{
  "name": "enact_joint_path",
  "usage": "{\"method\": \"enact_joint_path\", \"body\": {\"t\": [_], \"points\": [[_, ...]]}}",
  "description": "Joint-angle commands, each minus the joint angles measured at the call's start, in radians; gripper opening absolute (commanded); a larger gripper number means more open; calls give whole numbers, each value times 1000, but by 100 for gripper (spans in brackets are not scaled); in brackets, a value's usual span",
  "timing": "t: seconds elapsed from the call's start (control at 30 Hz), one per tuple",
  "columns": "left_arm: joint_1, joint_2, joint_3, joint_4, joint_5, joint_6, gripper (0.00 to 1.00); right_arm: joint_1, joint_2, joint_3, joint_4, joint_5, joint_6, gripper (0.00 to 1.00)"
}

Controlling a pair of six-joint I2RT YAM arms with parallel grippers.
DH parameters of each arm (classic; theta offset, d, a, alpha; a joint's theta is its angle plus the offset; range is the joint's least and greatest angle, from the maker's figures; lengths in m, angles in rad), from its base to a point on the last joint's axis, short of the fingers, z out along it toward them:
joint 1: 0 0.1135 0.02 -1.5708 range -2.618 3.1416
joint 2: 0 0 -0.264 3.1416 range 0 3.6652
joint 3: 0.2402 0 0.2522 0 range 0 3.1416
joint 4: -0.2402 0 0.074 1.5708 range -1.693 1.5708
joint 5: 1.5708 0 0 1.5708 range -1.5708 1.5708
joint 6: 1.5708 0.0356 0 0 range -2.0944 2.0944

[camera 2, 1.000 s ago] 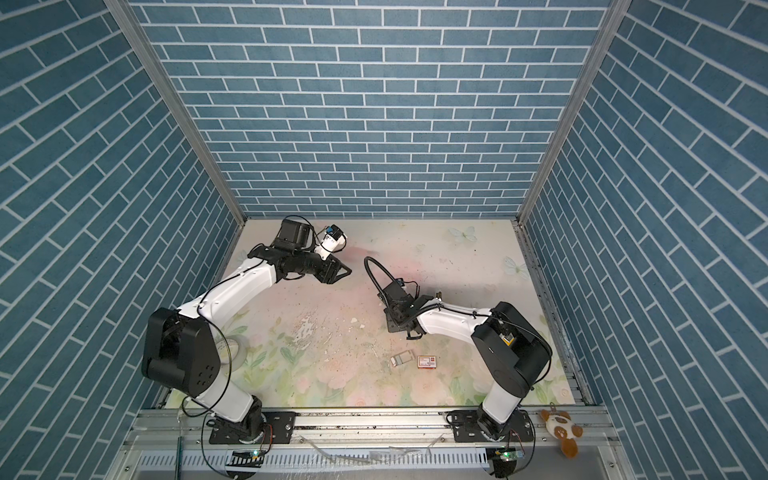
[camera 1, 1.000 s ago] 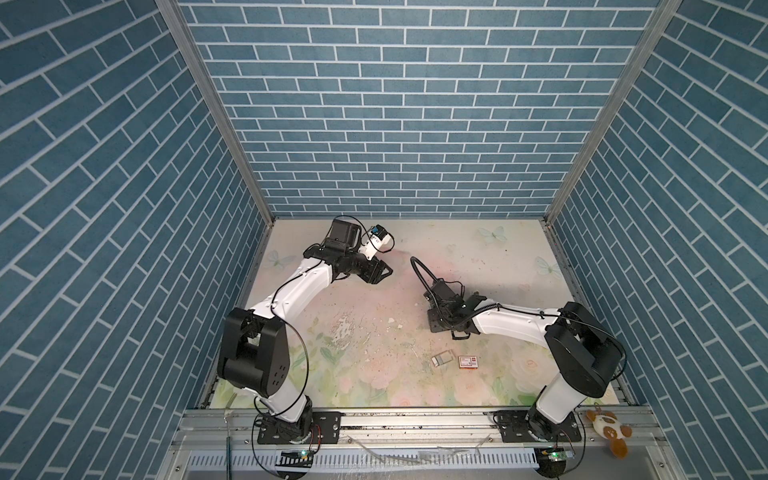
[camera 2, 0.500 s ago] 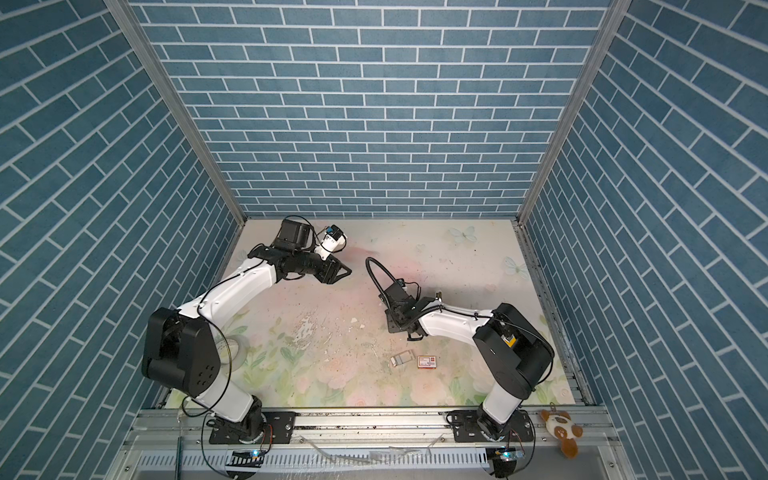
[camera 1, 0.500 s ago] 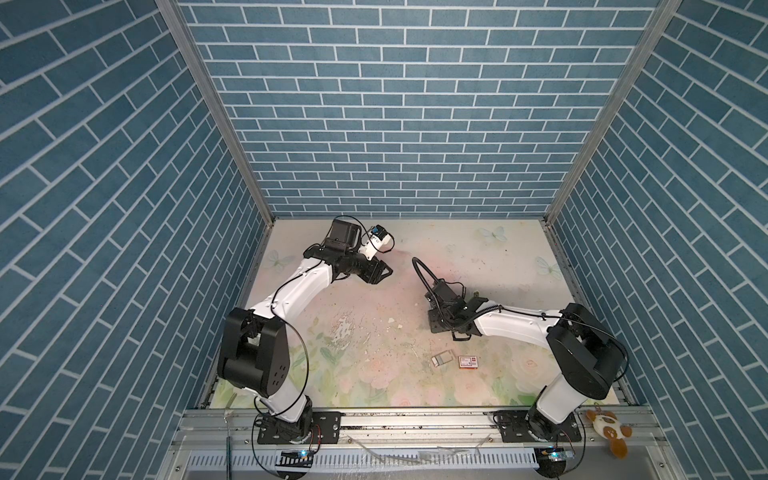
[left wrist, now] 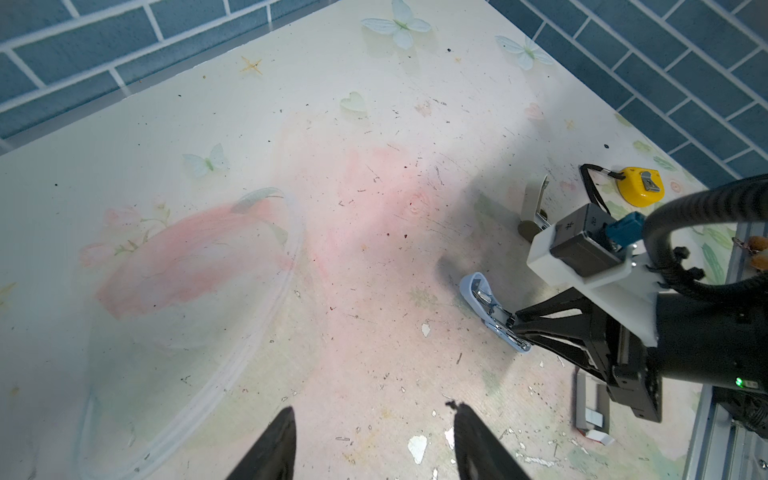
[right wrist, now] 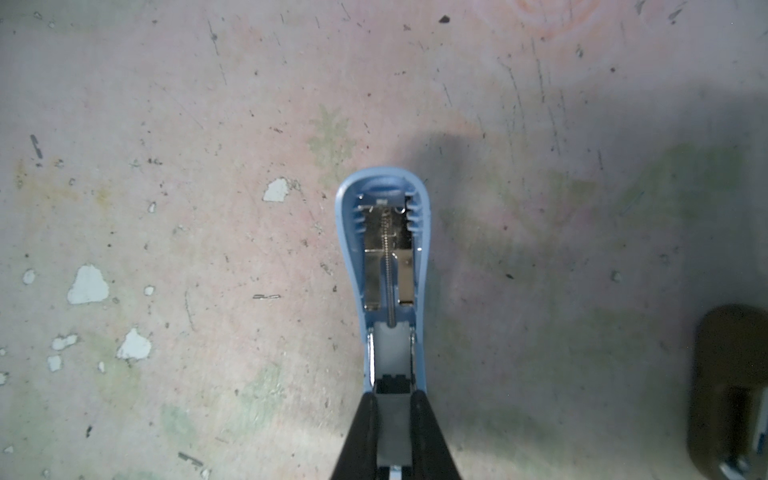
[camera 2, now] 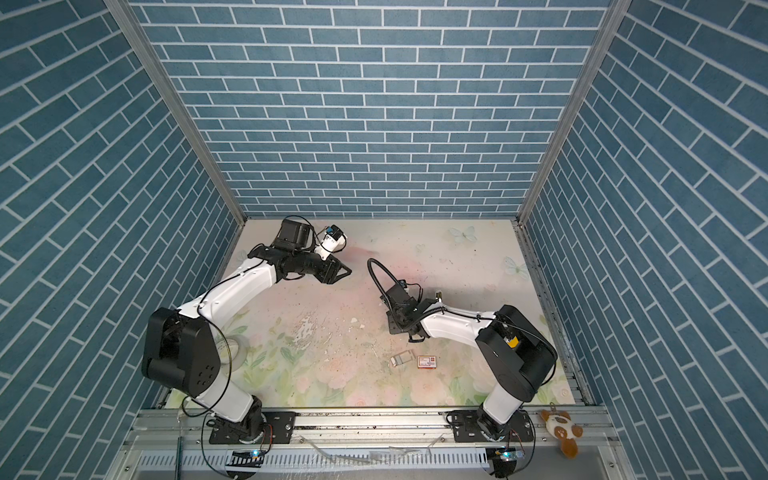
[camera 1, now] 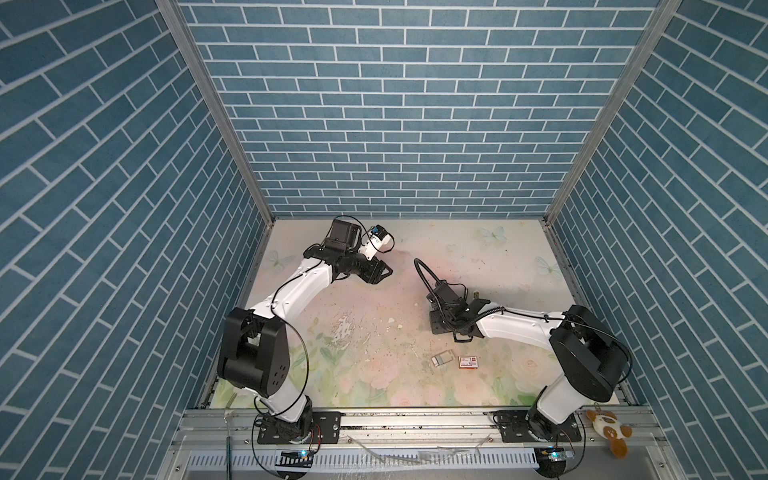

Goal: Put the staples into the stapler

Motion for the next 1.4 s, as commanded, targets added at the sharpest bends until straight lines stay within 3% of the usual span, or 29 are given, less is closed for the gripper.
{"method": "enact_joint_path", "body": {"t": [0.0,0.97,1.37], "points": [[4,10,-11,8,3,1,62,0,-15,-28,-38,-6,25,16],[4,11,-10,8,2,2,62,8,-34,-13,-65,9,16,21],[4,-14,-6,-1,-21,22,63,10,-210,26,-175,37,-13,28]]}}
